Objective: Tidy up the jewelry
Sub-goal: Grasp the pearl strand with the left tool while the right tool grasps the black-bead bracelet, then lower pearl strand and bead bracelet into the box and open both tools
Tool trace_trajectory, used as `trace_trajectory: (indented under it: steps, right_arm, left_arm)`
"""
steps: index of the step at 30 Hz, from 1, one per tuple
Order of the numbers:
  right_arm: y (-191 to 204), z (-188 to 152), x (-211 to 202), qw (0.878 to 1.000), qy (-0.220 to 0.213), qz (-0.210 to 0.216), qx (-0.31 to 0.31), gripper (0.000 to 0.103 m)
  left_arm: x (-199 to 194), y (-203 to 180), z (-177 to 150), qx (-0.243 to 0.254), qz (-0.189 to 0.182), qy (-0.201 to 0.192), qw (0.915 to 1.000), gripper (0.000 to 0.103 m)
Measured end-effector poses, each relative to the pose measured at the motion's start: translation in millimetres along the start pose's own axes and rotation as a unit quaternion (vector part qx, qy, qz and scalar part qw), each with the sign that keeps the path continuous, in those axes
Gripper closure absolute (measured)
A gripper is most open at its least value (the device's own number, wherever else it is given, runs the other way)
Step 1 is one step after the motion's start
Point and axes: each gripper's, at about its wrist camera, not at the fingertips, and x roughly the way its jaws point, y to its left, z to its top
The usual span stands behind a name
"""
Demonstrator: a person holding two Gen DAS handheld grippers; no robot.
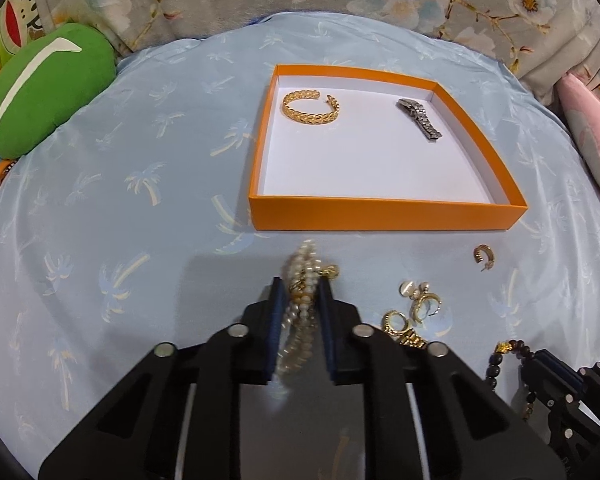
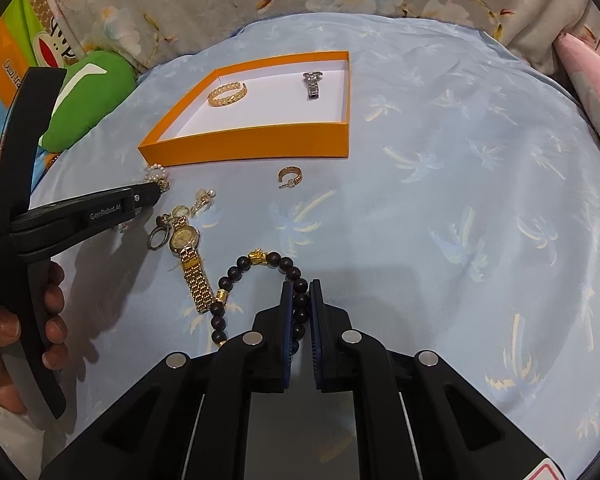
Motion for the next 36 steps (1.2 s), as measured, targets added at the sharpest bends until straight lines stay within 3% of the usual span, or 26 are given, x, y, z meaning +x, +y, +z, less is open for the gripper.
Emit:
trace_trajectory:
  steps: [19,36]
  right_arm:
    - [11,28,-36,0.998,-0.052,0.015,-0.015,0.096]
    - [11,89,-50,0.994,-0.105,0.023,-0.023,0.096]
  left_arm:
    - [-48,7,16,-0.022,-0.011,-0.041,0.9988,0.088]
    - [-60,6,48,-0.016,0.007,-0.060,0.9980,0.088]
